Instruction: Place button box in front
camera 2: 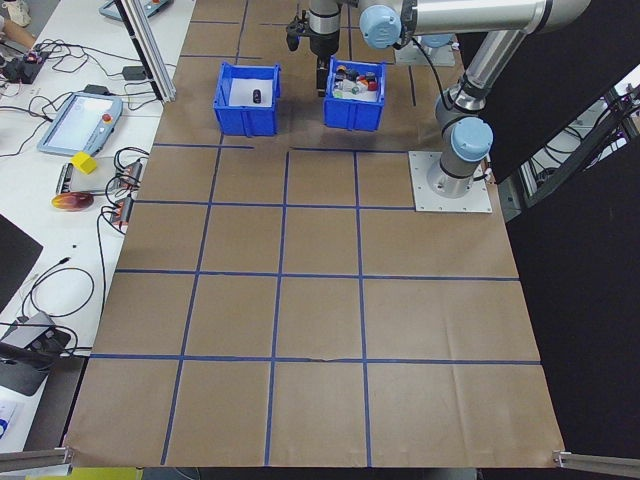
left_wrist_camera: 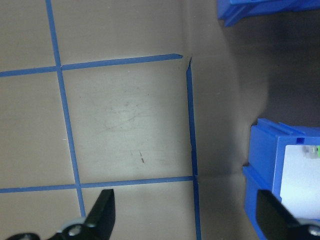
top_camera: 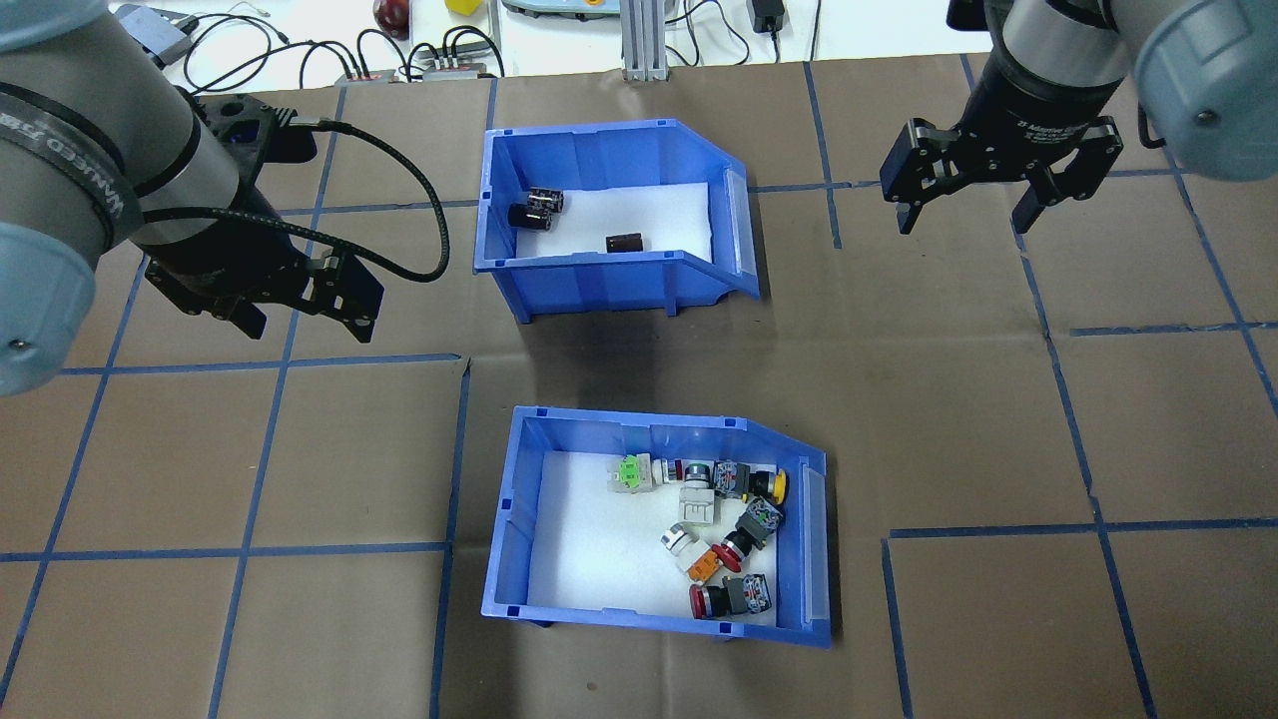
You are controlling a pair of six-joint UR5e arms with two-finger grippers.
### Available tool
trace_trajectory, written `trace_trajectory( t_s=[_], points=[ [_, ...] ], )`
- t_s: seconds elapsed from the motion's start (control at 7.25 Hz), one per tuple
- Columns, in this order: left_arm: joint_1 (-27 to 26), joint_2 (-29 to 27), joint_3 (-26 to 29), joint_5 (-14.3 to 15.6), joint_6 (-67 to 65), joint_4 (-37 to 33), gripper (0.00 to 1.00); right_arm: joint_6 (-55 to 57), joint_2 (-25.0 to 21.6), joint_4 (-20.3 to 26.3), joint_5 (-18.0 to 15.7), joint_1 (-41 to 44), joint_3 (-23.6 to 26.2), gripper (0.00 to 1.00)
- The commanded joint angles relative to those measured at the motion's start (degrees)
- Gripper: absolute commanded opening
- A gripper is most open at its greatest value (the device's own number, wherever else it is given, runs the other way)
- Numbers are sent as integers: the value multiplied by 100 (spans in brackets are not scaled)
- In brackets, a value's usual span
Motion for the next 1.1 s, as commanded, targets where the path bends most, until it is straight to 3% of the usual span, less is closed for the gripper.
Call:
trace_trajectory(
  t_s=[0.0, 0.28, 0.55, 0.69, 0.97],
  points=[
    [0, -32, -17, -9, 7, 29, 100, -6, -17, 59, 18, 9, -9, 100],
    [0, 73, -17, -10, -377, 3, 100, -23, 0, 59, 53, 53, -52, 100],
    [0, 21, -17, -36, -555, 29, 100, -1298, 79, -80, 98, 306, -105, 100],
    [0, 91, -35, -36, -668, 38, 100, -1568, 236, -73, 98, 430, -297, 100],
    [-9, 135, -175, -44, -2506, 12, 99, -3283, 1024, -81, 63, 1043, -1199, 100]
  ],
)
